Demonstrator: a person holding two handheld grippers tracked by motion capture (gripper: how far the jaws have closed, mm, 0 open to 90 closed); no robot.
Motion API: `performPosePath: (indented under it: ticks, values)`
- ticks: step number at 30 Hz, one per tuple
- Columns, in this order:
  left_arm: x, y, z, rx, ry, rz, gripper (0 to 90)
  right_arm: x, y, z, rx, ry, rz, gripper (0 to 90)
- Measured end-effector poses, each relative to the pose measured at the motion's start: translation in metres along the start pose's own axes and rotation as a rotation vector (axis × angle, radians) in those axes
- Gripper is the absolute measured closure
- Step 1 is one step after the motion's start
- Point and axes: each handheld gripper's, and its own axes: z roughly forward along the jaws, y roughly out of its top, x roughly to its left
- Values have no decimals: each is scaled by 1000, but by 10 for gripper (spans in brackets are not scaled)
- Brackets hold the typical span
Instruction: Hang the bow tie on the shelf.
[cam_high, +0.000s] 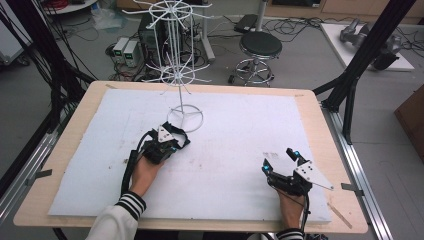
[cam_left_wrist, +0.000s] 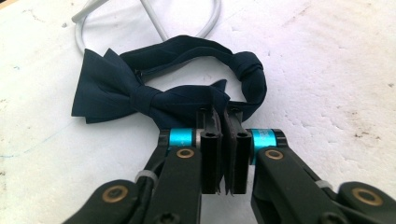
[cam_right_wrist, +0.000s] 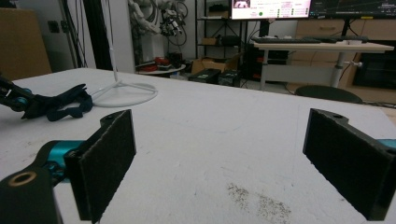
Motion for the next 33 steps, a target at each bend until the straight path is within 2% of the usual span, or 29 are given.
performPosePath:
  ticks: [8, 15, 17, 21, 26, 33]
  values:
    - [3, 1, -11, -63, -16, -15, 874, 0, 0, 0, 1, 1, 1, 85]
    - [6, 2, -30, -171, -42, -37, 875, 0, 0, 0, 1, 0, 0, 85]
    - [7, 2, -34, -188, -47, -41, 875, 0, 0, 0, 2, -1, -3, 85]
    - [10, 3, -42, -219, -67, -48, 876, 0, 0, 0, 3, -1, -2, 85]
    - [14, 6, -52, -259, -98, -80, 877, 0, 0, 0, 0, -2, -8, 85]
    - [21, 8, -66, -330, -155, -86, 877, 0, 0, 0, 1, -2, -8, 85]
